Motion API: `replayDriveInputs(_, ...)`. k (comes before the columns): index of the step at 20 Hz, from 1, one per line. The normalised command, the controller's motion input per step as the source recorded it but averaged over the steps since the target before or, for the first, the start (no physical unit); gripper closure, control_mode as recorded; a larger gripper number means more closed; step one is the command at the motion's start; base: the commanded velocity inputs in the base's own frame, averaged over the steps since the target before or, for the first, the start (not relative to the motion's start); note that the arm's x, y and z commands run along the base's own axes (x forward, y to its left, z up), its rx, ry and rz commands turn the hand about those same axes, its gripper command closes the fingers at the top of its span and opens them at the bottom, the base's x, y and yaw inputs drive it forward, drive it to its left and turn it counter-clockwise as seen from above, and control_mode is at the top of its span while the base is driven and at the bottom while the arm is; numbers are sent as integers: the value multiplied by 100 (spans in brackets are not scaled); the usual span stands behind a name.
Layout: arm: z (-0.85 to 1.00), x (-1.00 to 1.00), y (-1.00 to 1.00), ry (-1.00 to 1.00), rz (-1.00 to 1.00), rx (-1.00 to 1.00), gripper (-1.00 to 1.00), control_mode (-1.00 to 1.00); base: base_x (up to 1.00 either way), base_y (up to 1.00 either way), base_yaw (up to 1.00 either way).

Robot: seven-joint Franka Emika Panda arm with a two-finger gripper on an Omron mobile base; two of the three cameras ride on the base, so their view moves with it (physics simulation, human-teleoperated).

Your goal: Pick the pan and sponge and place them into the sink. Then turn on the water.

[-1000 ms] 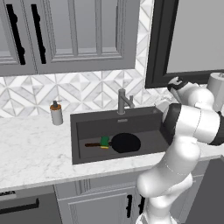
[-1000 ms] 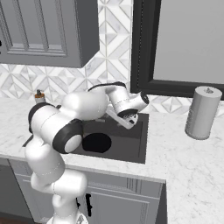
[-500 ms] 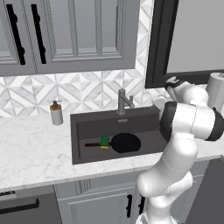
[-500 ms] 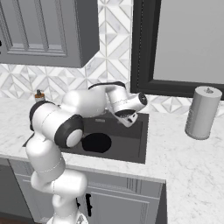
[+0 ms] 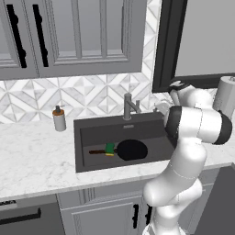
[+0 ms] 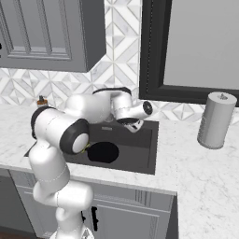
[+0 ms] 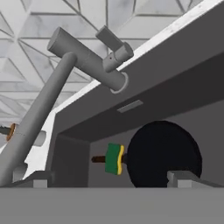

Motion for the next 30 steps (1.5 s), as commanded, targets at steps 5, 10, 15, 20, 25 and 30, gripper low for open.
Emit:
replayDriveInputs(5, 0, 28, 2, -2, 0, 0, -100, -100, 0, 0, 0)
replayDriveInputs(10, 0, 28, 4, -1, 0, 0, -100, -100, 0, 0, 0)
replayDriveInputs(15, 0, 28, 15, -5, 0, 0, -100, -100, 0, 0, 0)
replayDriveInputs(20, -5, 35, 8, -2, 0, 0, -100, -100, 0, 0, 0)
replayDriveInputs(25, -8, 26, 12, -5, 0, 0, -100, -100, 0, 0, 0)
replayDriveInputs(30, -10, 24, 12, -4, 0, 0, -100, -100, 0, 0, 0)
